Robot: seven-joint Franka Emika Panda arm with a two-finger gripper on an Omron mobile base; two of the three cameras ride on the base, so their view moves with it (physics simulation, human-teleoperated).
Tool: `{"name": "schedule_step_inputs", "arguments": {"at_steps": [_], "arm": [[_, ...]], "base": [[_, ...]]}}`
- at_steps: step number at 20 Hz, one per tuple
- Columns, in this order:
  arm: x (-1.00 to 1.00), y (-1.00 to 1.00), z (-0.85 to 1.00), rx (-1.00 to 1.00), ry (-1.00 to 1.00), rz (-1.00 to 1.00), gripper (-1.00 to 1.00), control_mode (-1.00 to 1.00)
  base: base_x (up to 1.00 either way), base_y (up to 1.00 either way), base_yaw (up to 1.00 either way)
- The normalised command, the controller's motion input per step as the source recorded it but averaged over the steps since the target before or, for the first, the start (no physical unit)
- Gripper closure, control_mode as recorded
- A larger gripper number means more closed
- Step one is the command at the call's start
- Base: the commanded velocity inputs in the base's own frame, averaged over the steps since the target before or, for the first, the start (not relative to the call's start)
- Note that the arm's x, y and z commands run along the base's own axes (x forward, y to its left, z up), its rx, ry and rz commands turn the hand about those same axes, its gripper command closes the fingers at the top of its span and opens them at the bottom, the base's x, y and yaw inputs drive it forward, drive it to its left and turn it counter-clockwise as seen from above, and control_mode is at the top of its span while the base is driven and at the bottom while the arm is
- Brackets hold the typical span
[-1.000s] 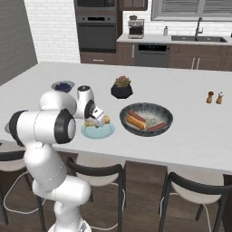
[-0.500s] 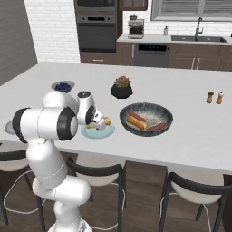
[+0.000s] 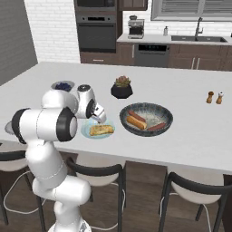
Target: Place one bun and one sausage from the bowl on each plate.
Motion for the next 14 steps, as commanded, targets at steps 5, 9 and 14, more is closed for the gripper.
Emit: {"name": "schedule_step_inputs", "arguments": {"at_steps": [5, 9, 14], "arm": [[-0.93, -0.85, 0.94, 0.03, -0.03, -0.15, -1.00, -1.00], [-0.71, -1.00, 0.73, 0.07, 0.05, -0.25, -1.00, -1.00], [-0.15, -1.00, 0.39, 0.03, 0.13, -0.09, -1.00, -1.00]], "base": [[0.00, 0.00, 0.00], [0.00, 0.00, 0.00], [0.00, 0.00, 0.00]]}}
